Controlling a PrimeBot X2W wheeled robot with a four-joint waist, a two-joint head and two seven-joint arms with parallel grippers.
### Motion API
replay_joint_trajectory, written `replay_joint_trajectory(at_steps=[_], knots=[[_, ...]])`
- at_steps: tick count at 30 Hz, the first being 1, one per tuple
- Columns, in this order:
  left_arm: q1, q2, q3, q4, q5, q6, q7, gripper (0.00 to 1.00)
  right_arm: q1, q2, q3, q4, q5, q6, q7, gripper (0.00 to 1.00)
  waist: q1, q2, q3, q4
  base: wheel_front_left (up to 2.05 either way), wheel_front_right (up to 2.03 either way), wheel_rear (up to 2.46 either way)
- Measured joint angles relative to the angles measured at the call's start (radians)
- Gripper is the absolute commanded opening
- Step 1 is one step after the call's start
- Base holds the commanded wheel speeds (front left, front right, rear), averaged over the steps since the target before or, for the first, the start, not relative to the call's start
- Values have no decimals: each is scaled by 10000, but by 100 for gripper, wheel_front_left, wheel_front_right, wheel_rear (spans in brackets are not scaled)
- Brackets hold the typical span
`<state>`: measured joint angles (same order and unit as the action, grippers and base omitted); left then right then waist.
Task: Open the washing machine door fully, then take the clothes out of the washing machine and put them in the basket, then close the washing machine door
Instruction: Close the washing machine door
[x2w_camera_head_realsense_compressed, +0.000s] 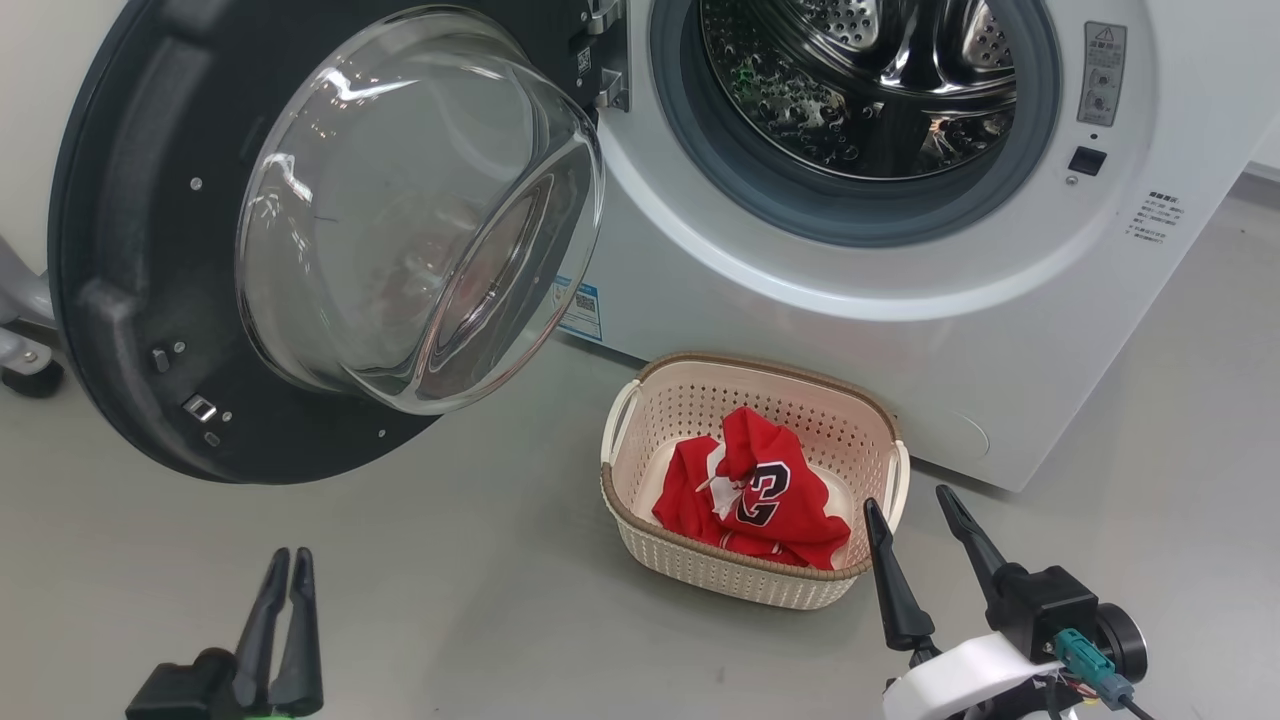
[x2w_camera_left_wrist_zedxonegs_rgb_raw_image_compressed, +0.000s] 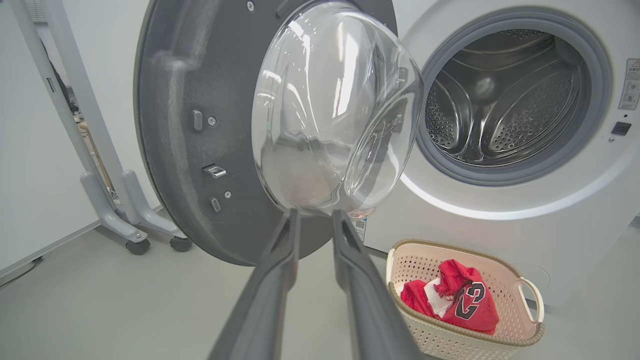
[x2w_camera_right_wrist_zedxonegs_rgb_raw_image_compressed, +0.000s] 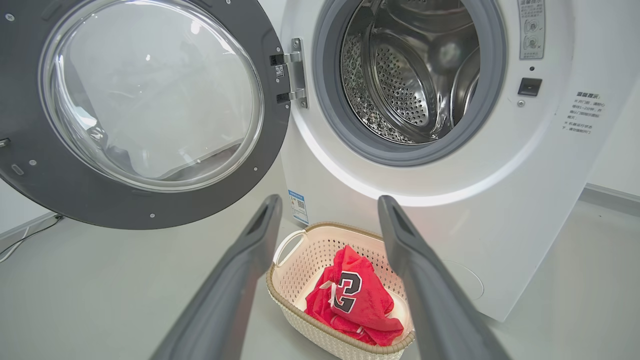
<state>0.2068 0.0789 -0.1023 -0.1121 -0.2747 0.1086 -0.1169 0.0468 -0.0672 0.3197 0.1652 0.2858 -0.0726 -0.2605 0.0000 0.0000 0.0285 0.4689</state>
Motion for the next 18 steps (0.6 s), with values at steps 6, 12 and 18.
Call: replay_joint_trajectory(at_steps=[6,12,18], knots=[[-1,-29,-128,-69,-328,-148,-2,0,-33,4,-2,23,0,0,0,100,0,0,21,10,0,0,0],[-6,-328,-293,-474,-3116,-867,27,0,-59,4,17,36,0,0,0,100,0,0,97,8,0,0,0],[-27,-318,-102,-1129,-6794,-1375,96,0,-186,-13,19,50,-52,0,0,100,0,0,231,3,0,0,0]])
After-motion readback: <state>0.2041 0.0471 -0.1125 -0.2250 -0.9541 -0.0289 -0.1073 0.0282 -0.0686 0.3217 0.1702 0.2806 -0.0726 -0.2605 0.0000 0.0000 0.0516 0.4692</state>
